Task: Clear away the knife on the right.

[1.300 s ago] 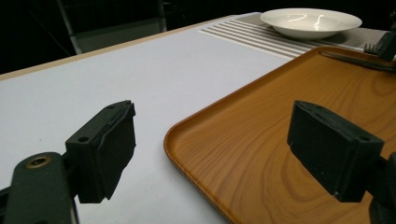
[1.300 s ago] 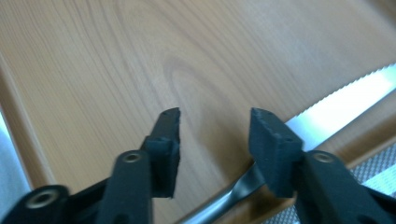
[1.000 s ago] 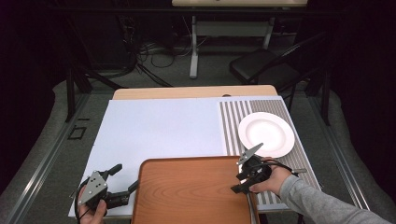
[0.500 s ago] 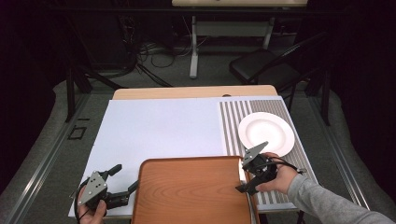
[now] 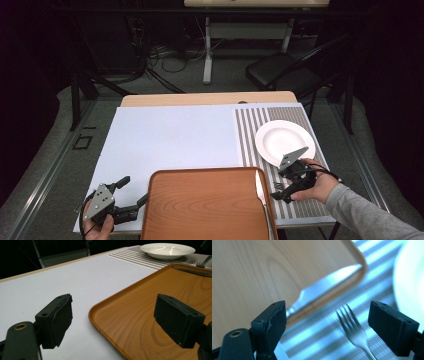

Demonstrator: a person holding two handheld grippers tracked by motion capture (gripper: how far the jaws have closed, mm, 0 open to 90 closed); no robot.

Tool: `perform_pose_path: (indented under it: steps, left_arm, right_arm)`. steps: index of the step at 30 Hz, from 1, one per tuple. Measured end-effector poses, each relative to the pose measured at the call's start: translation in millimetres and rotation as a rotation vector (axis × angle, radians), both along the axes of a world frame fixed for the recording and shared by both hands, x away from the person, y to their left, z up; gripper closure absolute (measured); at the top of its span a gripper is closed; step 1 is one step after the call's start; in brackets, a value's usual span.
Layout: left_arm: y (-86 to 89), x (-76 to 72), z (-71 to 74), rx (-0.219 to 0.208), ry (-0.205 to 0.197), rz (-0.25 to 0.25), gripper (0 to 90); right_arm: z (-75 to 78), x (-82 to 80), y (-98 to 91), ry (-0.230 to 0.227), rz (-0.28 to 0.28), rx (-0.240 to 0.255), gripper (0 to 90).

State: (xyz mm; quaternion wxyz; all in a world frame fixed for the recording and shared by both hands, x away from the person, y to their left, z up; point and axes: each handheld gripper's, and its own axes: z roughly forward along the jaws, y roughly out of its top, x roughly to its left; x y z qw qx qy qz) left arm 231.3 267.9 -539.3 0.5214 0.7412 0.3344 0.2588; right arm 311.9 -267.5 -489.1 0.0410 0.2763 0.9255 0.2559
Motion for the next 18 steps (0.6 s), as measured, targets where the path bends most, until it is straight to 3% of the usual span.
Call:
perform_pose_path:
  steps: [7,18]
  left_arm:
    - [-0.4,-0.1,0.1,0.000,0.001,0.002,15.7]
    - [-0.2,0.1,0.1,0.003,0.001,0.001,15.6]
  right_arm:
    - [2.1,3.2,-21.7,-0.018,-0.029,-0.005,14.9]
    - [1.6,6.7,-30.3,-0.017,-0.028,-0.031,14.9]
